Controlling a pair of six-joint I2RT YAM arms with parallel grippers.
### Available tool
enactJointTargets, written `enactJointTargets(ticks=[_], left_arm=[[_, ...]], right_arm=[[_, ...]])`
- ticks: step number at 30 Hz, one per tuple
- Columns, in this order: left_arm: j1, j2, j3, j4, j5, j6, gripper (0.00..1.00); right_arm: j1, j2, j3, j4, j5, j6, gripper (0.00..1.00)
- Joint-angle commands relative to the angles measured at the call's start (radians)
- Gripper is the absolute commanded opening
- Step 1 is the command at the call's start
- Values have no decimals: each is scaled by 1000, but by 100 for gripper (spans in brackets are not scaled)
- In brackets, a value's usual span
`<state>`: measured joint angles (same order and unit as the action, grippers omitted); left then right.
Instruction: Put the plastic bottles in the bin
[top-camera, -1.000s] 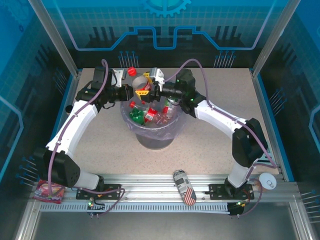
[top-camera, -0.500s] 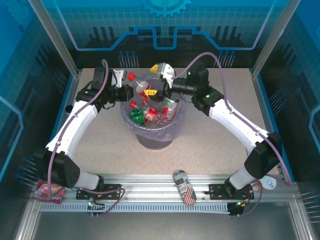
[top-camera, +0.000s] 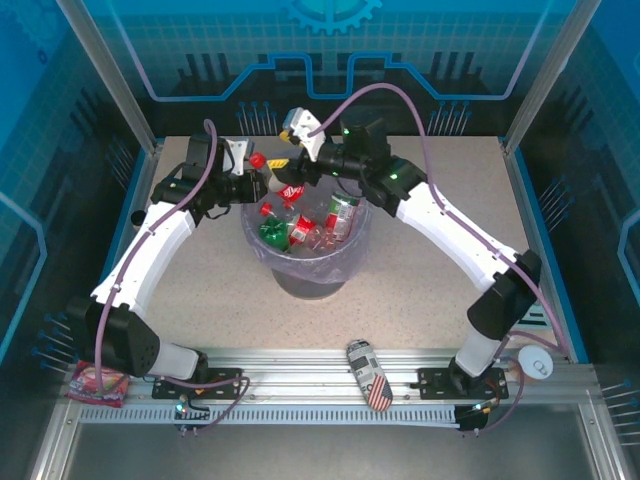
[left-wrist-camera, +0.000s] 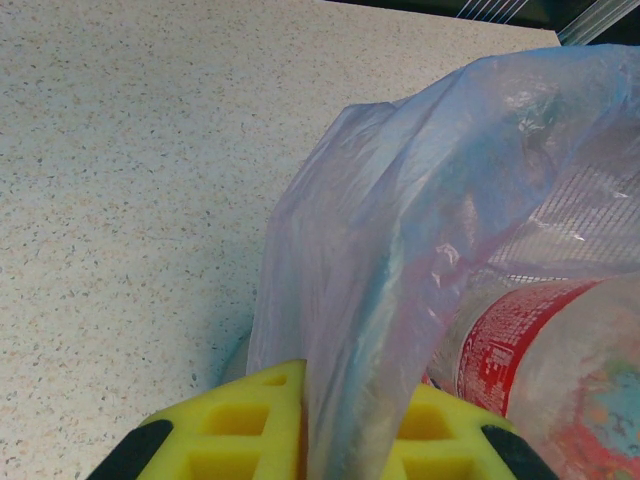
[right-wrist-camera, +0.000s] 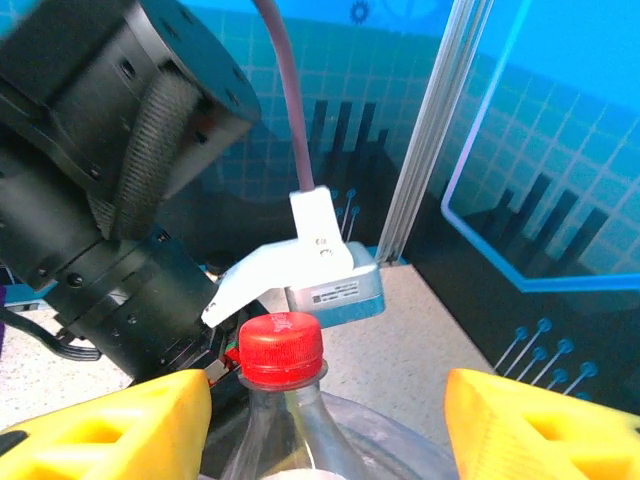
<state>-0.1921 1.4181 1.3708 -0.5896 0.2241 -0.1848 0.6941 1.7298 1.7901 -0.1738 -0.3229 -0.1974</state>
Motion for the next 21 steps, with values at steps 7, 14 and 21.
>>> enactJointTargets(ticks=[7,14,21], left_arm=[[-13,-12,-37,-48,17,15,0],[-14,-15,-37,-53,12,21,0],[-13,-19,-37,-53,6,23,0]], right_arm=[[52,114,151,15,-17,122,63],[58,170,213,5,7,156,60],[56,187,209,-42,51,155,58]])
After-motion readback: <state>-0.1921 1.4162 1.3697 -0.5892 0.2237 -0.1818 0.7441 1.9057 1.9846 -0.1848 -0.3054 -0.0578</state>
